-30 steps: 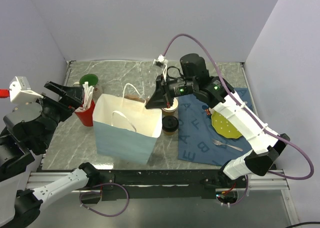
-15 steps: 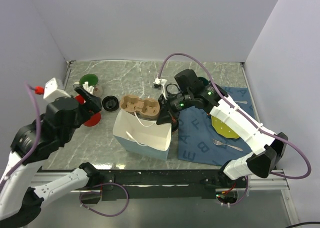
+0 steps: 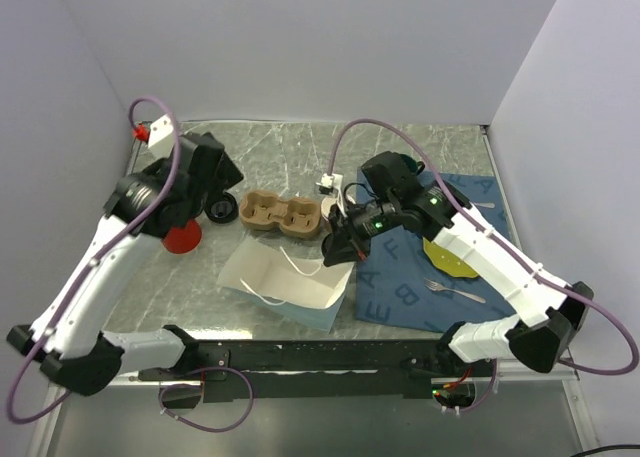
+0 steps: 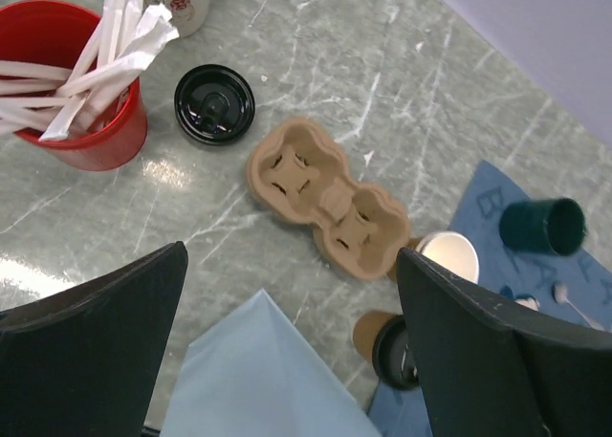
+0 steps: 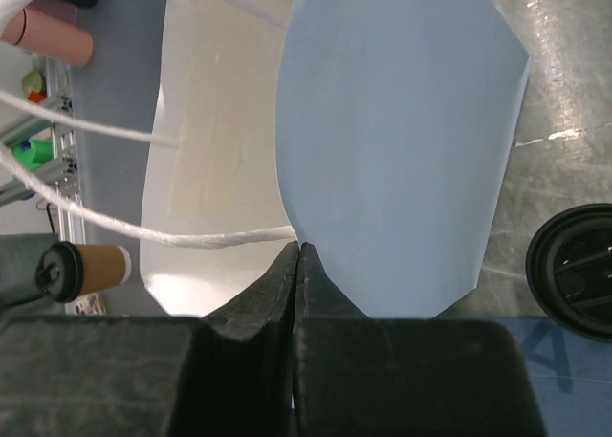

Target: Pack the takeout coffee

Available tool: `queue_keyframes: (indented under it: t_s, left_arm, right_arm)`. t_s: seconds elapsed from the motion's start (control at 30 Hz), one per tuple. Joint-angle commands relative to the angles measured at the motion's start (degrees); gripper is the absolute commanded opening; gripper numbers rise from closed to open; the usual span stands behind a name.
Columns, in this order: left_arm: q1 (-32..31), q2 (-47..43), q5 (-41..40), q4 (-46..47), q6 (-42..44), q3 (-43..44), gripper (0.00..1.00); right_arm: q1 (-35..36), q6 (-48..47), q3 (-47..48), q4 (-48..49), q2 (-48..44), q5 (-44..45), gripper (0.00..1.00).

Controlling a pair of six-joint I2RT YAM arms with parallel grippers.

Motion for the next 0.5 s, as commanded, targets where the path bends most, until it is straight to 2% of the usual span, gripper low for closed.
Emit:
queue_keyframes:
  t_s: [0.0, 0.13, 0.23, 0.37, 0.47]
  left_arm:
    - [4.28, 4.5, 4.05, 6.21, 5.05, 0.47, 0.98]
    - [5.69, 10.2, 9.77, 12.02, 7.44, -1.39, 0.97]
    - [5.69, 13.37, 11.88, 15.01, 9.45, -1.39, 0.91]
    - [5.69, 15.66, 16.01, 19.66, 11.3, -3.49, 0.78]
    - [5.69, 17.42, 16.37, 21.6, 11.92, -4.64, 0.76]
  right_arm:
    - [0.04, -2.6, -2.89, -2.64, -3.85, -0.61, 0.0]
    - [-0.05, -5.58, -7.02, -2.99, -7.36, 1.49, 0.0]
    - [0.04, -7.52, -9.22, -3.78, -10.26, 4.66, 0.0]
    - [-0.05, -9.1, -10.72, -3.17, -12.99, 6.24, 0.0]
    - [-0.05, -10.51, -11.07, -2.64, -13.78, 5.63, 0.0]
